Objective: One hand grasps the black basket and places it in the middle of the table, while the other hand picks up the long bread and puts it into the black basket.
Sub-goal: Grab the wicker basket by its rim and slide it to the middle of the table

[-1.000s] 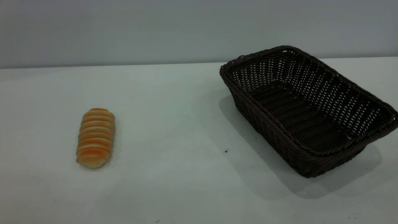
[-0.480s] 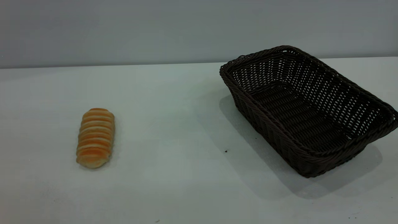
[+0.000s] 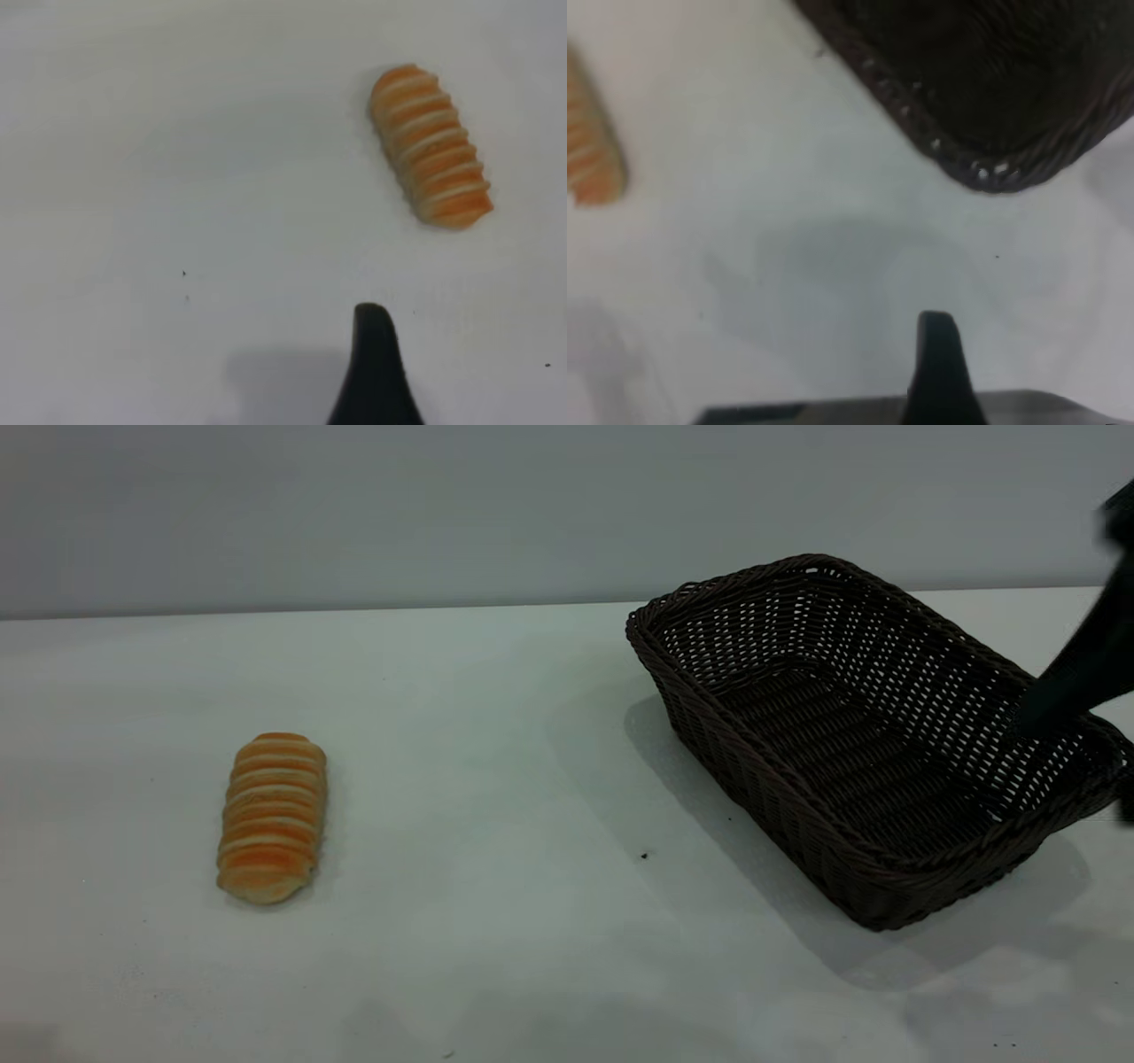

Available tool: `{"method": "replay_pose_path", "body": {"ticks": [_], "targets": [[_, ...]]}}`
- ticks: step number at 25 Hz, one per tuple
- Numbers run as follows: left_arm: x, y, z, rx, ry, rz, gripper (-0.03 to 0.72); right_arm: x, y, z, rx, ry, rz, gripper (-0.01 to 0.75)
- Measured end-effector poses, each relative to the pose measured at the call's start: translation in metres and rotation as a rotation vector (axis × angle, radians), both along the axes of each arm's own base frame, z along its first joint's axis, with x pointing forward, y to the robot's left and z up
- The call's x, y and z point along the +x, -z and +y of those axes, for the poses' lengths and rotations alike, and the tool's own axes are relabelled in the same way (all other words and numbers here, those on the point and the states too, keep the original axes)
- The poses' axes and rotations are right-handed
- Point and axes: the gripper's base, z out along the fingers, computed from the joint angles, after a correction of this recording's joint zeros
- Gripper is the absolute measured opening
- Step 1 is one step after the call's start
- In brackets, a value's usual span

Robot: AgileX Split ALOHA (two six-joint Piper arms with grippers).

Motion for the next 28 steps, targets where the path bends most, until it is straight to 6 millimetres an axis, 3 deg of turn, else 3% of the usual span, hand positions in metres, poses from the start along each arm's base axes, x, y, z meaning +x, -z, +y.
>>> {"method": "replay_pose_path", "body": {"ticks": [6, 11, 18, 23, 28], "targets": [[0.000, 0.000, 0.000, -0.001, 0.000, -0.005, 0.590, 0.025, 0.055, -0.002, 0.015, 0.186, 0.137, 0.582], [0.001, -0.001, 0.000, -0.001, 0.000, -0.015, 0.590, 0.035, 0.085, -0.008, -0.029, 0.303, 0.181, 0.582], [0.002, -0.001, 0.000, -0.001, 0.000, -0.022, 0.590, 0.058, 0.093, -0.008, -0.043, 0.321, 0.150, 0.582], [0.002, -0.001, 0.000, -0.001, 0.000, -0.022, 0.590, 0.064, 0.096, -0.014, -0.073, 0.399, 0.126, 0.573], [0.002, -0.001, 0.000, -0.001, 0.000, -0.023, 0.590, 0.068, 0.109, -0.018, -0.085, 0.494, 0.153, 0.451]]}}
